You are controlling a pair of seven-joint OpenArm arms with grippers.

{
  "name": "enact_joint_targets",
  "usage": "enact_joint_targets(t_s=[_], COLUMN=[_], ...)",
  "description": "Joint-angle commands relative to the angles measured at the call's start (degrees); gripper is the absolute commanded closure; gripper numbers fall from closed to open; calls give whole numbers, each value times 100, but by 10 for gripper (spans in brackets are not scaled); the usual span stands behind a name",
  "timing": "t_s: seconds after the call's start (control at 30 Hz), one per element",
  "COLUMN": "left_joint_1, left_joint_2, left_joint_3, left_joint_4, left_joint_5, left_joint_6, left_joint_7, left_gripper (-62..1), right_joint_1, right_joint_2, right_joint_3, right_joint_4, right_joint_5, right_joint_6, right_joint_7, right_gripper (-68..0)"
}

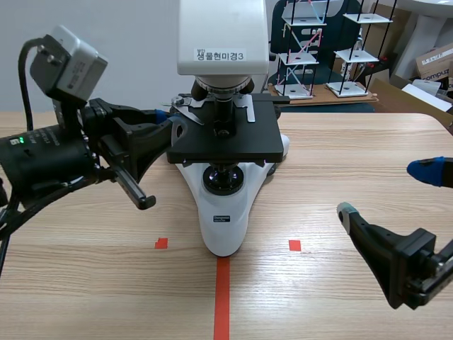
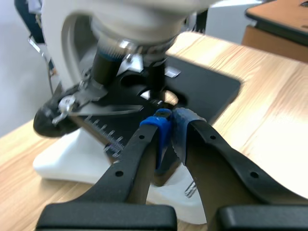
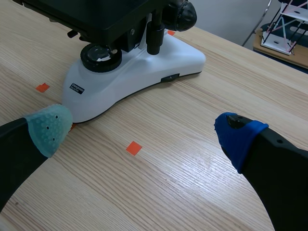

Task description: Return to the home posture

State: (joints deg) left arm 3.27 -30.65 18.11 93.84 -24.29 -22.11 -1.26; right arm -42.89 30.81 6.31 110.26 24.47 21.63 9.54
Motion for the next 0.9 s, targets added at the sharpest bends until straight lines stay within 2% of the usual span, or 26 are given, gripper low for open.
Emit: enact_joint_targets(t_s=[0.0, 0.2, 0.43, 0.57, 0.73, 0.8, 0.83, 0.87], left_joint_1=[190, 1080, 2295, 2835, 3305, 3434, 3497, 3552], left_joint_2=[-22, -22, -20, -17, -20, -20, -20, -20], left_joint_3=[-85, -625, -1401, -1668, -1823, -1829, -1829, -1829], left_joint_4=[210, 726, 1377, 1606, 1637, 1637, 1637, 1637], left_joint_5=[-9, 46, 579, 833, 1191, 1283, 1316, 1318], left_joint_6=[13, 11, 11, 13, 39, 164, 245, 317], left_joint_7=[-85, -216, -782, -1036, -1285, -1386, -1458, -1526], left_gripper=[-36, -44, -53, -193, -480, -588, -623, -623], right_joint_1=[-11, -11, -11, -11, -11, -11, -11, -11], right_joint_2=[-2, -2, -2, -2, -2, -2, -2, -2], right_joint_3=[48, 48, 48, 48, 48, 48, 48, 48], right_joint_4=[17, 17, 17, 17, 17, 17, 17, 17], right_joint_5=[17, 17, 20, 20, 20, 20, 20, 20], right_joint_6=[-22, -22, -22, -22, -22, -22, -22, -22], right_joint_7=[66, 66, 66, 66, 66, 68, 66, 66], right_gripper=[-679, -679, -679, -679, -679, -679, -679, -679])
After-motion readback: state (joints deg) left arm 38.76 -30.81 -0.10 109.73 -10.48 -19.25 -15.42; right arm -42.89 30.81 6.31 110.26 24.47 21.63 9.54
